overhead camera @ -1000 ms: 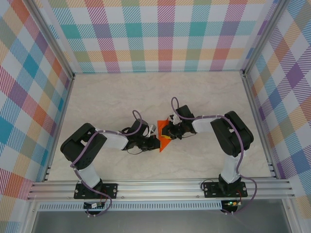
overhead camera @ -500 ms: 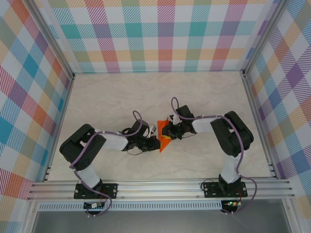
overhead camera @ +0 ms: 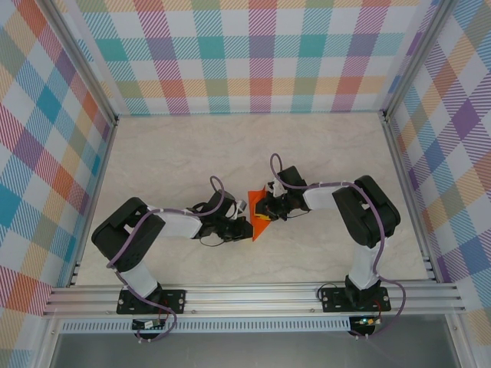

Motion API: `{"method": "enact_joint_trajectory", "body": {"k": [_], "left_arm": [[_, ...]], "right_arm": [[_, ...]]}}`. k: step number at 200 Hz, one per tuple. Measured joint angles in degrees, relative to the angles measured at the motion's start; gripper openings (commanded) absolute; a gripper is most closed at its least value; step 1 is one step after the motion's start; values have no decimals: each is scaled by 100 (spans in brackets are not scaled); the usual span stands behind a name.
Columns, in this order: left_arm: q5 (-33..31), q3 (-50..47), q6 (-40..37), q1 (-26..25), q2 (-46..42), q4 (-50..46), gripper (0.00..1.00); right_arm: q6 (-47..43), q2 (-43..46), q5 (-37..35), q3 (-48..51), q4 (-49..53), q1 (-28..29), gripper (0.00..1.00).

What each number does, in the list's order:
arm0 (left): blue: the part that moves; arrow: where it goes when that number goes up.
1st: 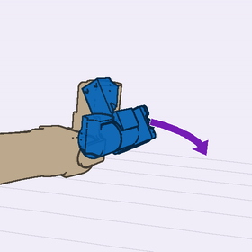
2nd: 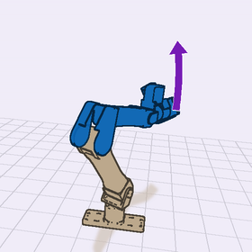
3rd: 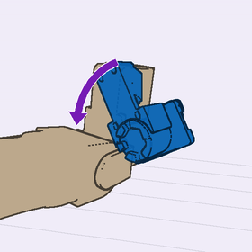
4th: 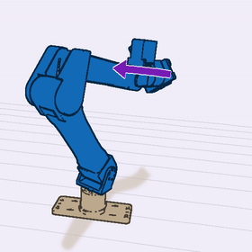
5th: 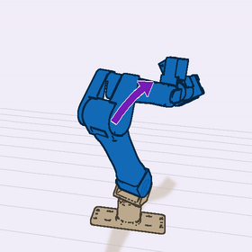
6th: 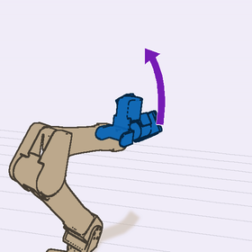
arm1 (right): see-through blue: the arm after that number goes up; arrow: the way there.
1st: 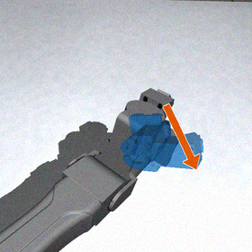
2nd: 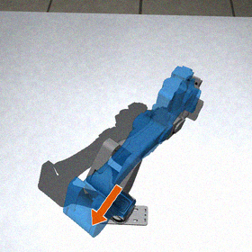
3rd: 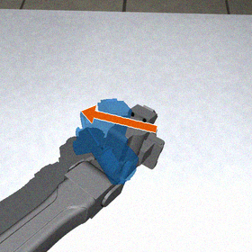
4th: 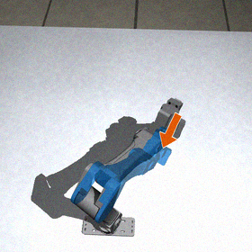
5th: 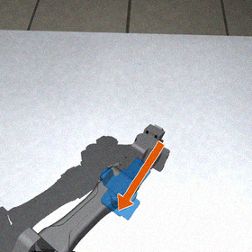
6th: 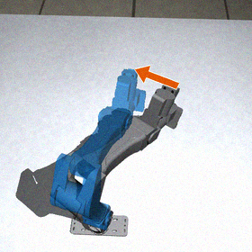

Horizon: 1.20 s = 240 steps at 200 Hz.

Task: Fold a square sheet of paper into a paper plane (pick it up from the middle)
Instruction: Fourth fold the wing at the center of the table.

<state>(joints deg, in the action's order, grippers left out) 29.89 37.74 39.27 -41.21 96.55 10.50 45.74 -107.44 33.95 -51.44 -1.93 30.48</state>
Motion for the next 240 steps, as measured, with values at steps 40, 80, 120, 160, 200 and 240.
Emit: {"method": "enact_joint_trajectory", "body": {"k": [40,80,120,160,200,240], "left_arm": [[-66,46,-76,-11,-22,-205,7],[-179,52,-105,-42,-127,-350,7],[-520,-96,-22,-59,-914,-721,12],[-601,-39,131,-72,-1305,-525,14],[-542,197,223,-155,-741,-219,14],[-433,485,271,-284,-111,-133,13]], "right_arm": [[0,0,-2,0,2,2,17],[-15,0,-4,0,4,15,17],[-15,0,-7,0,4,33,17],[-15,0,-7,0,7,33,17],[-15,0,-11,-2,7,39,17],[-15,0,-24,-2,9,39,17]]}}
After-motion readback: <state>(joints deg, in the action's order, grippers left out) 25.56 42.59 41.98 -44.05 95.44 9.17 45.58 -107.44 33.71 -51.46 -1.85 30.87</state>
